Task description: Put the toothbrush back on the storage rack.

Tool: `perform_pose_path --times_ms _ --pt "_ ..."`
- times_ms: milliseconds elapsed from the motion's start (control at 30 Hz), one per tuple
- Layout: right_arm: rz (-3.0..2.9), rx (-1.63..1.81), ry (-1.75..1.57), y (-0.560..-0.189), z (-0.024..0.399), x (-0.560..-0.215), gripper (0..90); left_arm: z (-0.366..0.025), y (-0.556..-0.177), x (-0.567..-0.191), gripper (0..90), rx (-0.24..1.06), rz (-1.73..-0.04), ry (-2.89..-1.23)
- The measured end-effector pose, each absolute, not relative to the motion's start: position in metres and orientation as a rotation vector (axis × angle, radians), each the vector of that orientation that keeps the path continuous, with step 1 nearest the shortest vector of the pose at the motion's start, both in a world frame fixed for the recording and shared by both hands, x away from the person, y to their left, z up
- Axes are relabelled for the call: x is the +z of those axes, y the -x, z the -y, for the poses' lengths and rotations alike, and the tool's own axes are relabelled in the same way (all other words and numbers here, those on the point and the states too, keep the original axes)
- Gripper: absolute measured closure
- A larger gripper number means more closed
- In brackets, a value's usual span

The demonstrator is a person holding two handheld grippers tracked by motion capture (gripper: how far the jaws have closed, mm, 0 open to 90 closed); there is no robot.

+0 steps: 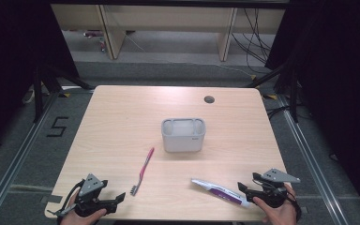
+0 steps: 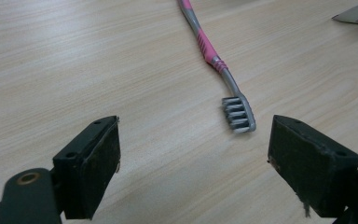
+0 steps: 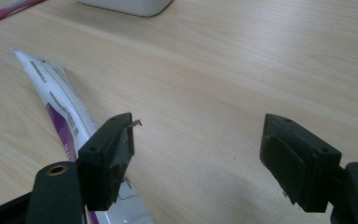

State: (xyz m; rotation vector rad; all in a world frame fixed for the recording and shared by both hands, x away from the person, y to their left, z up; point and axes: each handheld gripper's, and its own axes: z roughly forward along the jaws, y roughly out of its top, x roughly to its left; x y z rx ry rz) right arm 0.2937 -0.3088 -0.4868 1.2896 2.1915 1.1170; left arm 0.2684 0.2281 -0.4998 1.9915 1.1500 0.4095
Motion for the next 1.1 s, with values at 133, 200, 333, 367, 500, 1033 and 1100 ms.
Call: perform_pose_path --times_ms 133,200,333,367,500,1033,1100 --pt "-2.172 1.131 -1.299 -0.294 0.311 -0.487 27.3 -0.228 -0.269 -0.499 16.3 0.408 -1.146 -1.994" --pt "-2.171 1.132 -1.322 -0.294 0.312 -0.487 27.4 -0.228 -0.268 -0.499 16.4 0.412 -1.148 -1.996" --pt "-2.168 1.130 -1.310 -0.294 0.313 -0.487 27.8 -0.228 -0.268 -0.498 17.3 0.417 -1.152 -1.978" --pt "-2.171 1.130 -1.311 -0.294 0.313 -0.487 27.8 -0.228 -0.268 -0.498 18.2 0.417 -1.152 -1.978" --pt "-2.174 1.123 -1.306 -0.294 0.313 -0.487 27.9 -0.228 -0.269 -0.497 21.2 0.405 -1.152 -1.964" --pt "-2.175 1.149 -1.286 -0.295 0.315 -0.487 28.1 -0.213 -0.276 -0.490 57.8 0.414 -1.064 -1.950" --pt "-2.176 1.147 -1.285 -0.295 0.315 -0.487 28.5 -0.209 -0.279 -0.490 65.3 0.420 -1.018 -1.979"
